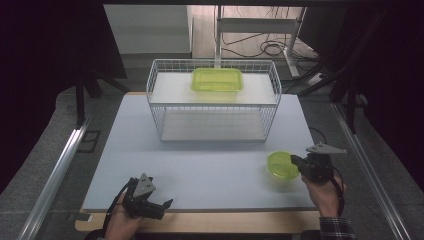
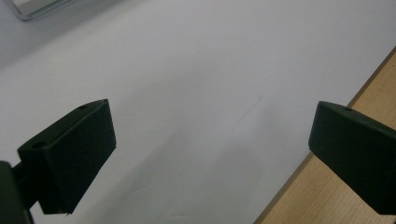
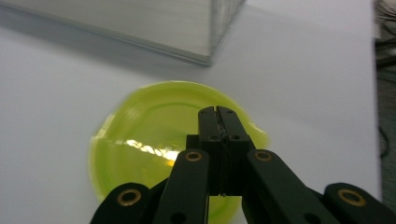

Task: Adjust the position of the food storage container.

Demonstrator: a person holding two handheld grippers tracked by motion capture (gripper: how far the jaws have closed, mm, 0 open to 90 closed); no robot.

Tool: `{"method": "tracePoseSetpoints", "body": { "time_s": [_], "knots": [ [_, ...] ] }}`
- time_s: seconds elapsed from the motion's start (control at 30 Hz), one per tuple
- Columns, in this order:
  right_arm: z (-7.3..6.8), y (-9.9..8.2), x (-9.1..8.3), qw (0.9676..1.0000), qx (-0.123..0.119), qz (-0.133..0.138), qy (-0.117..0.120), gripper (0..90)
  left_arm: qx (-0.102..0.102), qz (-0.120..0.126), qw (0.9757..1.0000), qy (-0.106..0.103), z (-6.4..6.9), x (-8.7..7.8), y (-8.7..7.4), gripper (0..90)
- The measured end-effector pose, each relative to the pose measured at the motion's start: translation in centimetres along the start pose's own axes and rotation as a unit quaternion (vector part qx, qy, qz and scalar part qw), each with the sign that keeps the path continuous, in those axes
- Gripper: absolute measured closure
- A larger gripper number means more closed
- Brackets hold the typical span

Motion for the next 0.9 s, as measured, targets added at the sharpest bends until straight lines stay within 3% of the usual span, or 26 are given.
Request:
{"method": "tracePoseSetpoints", "body": {
  "time_s": [0.2,0.37,0.9],
  "knots": [
    [2.1,-0.9,0.4,0.9994,0.015,-0.01,-0.029,89.4,0.001,0.0,1.0,0.002,-0.1,0.0,0.0,0.6],
    [2.9,-1.7,0.9,0.9989,0.021,-0.02,-0.036,89.4,0.002,-0.002,1.0,0.002,-0.1,0.0,0.0,0.6],
    [2.6,-2.4,1.2,0.9988,0.03,-0.03,-0.024,89.3,0.003,-0.005,1.0,0.006,0.0,0.0,0.0,0.8]
  ]
}}
Point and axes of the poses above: each handheld gripper's, and its own axes: x roughly forward along the jaws, y roughly out of its top, z roughly to its right, the point moved 1 cm from there along x, roughly forward along the jaws, and after that the axes turned 5 degrees about -y, right-handed, at the moved point
